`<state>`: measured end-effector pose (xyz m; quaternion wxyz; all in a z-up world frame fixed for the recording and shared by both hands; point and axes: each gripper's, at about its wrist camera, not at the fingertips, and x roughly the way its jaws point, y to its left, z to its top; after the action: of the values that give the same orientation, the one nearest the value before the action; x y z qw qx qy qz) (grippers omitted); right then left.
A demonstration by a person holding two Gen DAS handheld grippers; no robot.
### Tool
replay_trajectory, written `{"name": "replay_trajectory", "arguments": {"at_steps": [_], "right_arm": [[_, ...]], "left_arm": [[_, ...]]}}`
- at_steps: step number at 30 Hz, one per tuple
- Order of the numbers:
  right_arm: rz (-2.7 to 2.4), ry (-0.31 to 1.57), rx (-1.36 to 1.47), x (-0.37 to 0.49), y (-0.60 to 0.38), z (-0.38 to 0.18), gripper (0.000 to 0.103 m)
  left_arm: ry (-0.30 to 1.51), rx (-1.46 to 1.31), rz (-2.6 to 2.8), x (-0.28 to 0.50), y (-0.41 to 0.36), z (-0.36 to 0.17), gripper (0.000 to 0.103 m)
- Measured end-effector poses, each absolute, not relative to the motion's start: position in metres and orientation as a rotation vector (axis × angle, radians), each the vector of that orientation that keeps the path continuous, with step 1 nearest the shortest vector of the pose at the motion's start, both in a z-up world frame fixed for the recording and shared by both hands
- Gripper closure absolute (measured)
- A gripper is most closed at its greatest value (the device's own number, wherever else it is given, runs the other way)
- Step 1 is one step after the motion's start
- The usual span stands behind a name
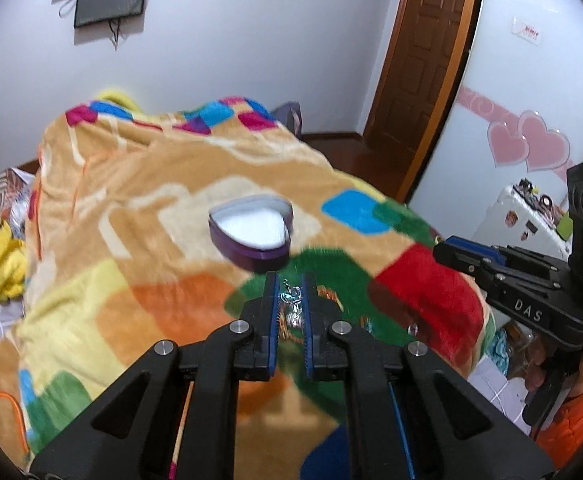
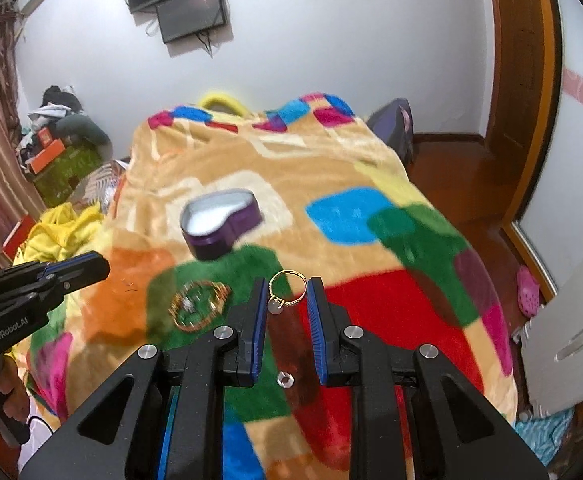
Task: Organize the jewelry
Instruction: 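Carry gold ring with right tool into heart tin while left carries silver pendant there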
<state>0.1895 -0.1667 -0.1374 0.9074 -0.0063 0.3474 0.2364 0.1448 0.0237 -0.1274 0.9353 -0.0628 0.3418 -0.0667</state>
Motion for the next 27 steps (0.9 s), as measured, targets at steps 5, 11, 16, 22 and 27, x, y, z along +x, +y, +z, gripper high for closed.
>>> {"name": "replay_trajectory", "arguments": {"at_steps": [5,11,16,22,27], "right_arm": [[0.515,0.658,-0.025,0.192,-0.153,-0.122,0.085],[0.546,0.615,-0.025,0.202,-0.136,-0.111,0.085],[0.565,0.596,-0.025,0.21,-0.127,-0.106,0.085],[0.59,0.58,-0.017,0.219,-0.115,-0.103,0.085],[0.61,0.587,-0.022,0.23,-0.105,-0.106,0.085]], "left_arm": [[0.639,-0.116,-0.122,0.15,0.03,-0.109,0.094],[0.594,-0.11,-0.1,0.164,0.04,-0.095,0.094],[0.575,-0.119,-0.09,0.178,0.046,-0.094,0.094],[0.571,-0.129,-0.087,0.195,0.052,-0.098,0.094],[0.593,-0.135,-0.087,0.214,0.057,-0.106,0.094]]}}
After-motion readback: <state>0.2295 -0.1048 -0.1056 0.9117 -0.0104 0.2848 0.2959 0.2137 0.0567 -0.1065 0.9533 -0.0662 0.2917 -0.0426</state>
